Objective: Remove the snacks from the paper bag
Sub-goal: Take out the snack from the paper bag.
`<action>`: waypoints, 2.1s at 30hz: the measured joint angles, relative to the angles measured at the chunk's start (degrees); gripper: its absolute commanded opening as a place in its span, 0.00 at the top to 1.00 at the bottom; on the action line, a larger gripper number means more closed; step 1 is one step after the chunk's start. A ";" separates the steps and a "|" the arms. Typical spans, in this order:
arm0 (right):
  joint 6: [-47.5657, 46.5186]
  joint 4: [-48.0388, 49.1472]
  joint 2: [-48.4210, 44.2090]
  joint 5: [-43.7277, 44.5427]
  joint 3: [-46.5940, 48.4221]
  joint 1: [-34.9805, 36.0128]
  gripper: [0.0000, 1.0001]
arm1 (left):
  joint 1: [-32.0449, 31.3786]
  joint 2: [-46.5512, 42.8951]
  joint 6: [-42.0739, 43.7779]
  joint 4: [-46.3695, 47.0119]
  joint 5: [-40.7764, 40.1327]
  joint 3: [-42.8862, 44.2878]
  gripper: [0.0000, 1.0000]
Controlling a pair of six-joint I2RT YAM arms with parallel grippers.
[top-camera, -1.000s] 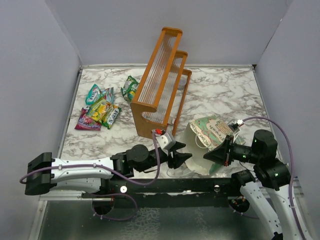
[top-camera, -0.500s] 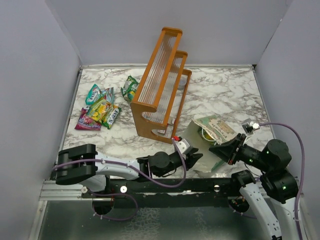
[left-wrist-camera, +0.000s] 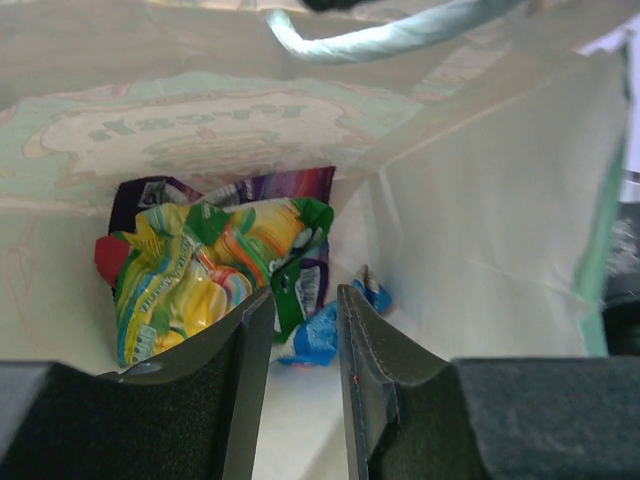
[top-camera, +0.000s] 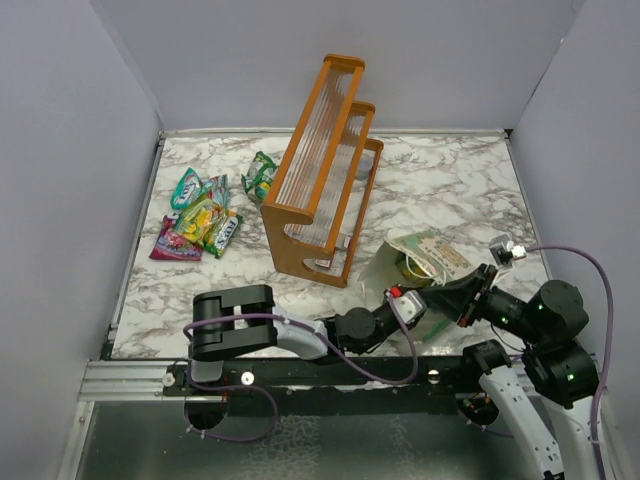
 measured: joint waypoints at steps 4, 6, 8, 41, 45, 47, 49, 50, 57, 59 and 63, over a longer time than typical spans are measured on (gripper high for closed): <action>-0.04 0.26 -0.09 0.55 1.09 0.00 0.98 | 0.00 3.82 2.25 1.57 -2.58 3.78 0.56; -0.04 0.50 -0.07 1.25 1.18 -0.07 0.98 | 0.00 5.79 2.99 3.43 -3.89 5.29 0.53; -0.09 0.50 -0.07 1.62 1.18 -0.07 0.98 | -0.04 7.65 3.56 5.86 -5.55 6.32 0.52; -3.56 2.97 0.57 1.09 4.22 -0.07 0.98 | 1.36 8.63 -12.94 4.33 -9.84 1.79 0.64; -5.14 2.99 2.16 0.35 4.50 -0.07 0.98 | 1.36 7.17 -17.16 -2.95 -10.49 4.59 0.55; -5.64 2.99 2.40 0.15 4.50 -0.07 0.98 | 1.36 7.10 -18.84 -6.82 -11.26 6.75 0.50; -5.92 2.97 2.40 0.07 4.52 -0.07 0.98 | 1.36 7.10 -19.85 -9.38 -12.37 8.46 0.46; -6.03 2.97 2.40 0.04 4.61 -0.07 0.98 | 1.36 7.10 -20.09 -10.25 -13.07 9.22 0.43; -6.12 2.93 2.19 0.02 5.03 -0.09 0.98 | 2.43 10.27 -20.02 -12.22 -19.78 15.65 0.29; -6.10 2.93 2.16 0.02 5.03 -0.09 0.98 | 3.08 12.15 -19.52 -12.17 -21.38 17.59 0.28; -6.12 2.91 2.16 0.04 5.05 -0.09 0.98 | 4.46 15.89 -18.32 -10.51 -22.99 19.12 0.27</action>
